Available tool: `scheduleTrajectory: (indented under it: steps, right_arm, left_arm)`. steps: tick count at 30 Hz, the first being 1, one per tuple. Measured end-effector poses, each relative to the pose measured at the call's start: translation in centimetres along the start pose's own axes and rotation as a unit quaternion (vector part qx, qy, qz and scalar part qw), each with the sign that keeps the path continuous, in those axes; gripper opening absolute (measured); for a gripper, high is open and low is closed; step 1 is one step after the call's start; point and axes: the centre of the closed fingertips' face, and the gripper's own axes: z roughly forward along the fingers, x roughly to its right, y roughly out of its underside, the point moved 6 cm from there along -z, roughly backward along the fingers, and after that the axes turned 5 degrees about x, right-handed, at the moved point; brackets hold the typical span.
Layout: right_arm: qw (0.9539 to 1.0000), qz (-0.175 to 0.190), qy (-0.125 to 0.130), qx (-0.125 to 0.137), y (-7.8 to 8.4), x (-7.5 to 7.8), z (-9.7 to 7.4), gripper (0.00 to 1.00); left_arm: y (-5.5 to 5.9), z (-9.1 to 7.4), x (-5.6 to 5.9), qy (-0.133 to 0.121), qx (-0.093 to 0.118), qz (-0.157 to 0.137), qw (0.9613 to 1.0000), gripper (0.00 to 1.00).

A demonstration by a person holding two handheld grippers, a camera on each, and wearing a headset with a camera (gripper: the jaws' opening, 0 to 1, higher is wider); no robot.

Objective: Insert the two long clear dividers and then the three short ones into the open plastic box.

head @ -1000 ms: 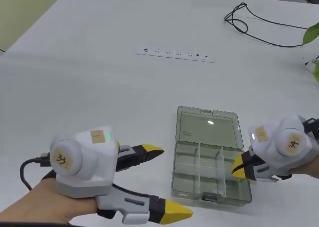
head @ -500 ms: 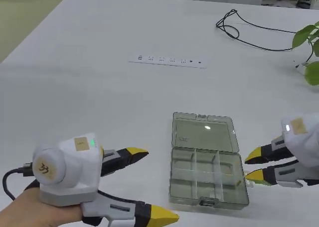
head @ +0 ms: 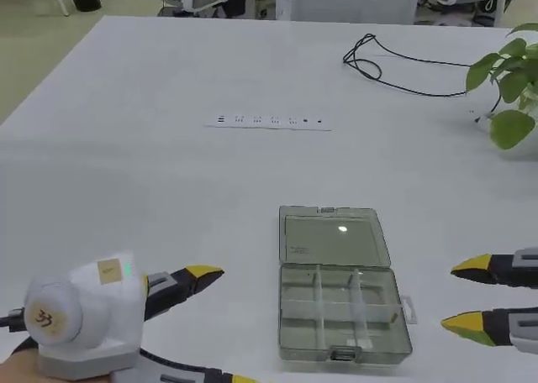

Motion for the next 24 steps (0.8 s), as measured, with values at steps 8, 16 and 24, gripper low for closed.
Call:
scheduleTrajectory:
  steps: [8, 16, 24]
  right_arm:
    - [0.9986, 0.036, 0.032, 0.024, 2.3, -1.1, -0.6, 0.59]
    - [0.9953, 0.069, 0.052, 0.042, 3.9, -1.3, -0.6, 0.67]
    - [0.9928, 0.09, 0.062, 0.051, 4.6, -1.4, -0.5, 0.7]
  left_arm:
    - [0.6, -0.1, 0.0, -0.006, -0.008, 0.002, 0.9999, 1.0]
    - [1.0, 0.1, 0.3, -0.012, -0.009, -0.004, 0.9999, 1.0]
    - [1.2, 0.1, 0.4, -0.019, -0.007, -0.009, 0.9998, 1.0]
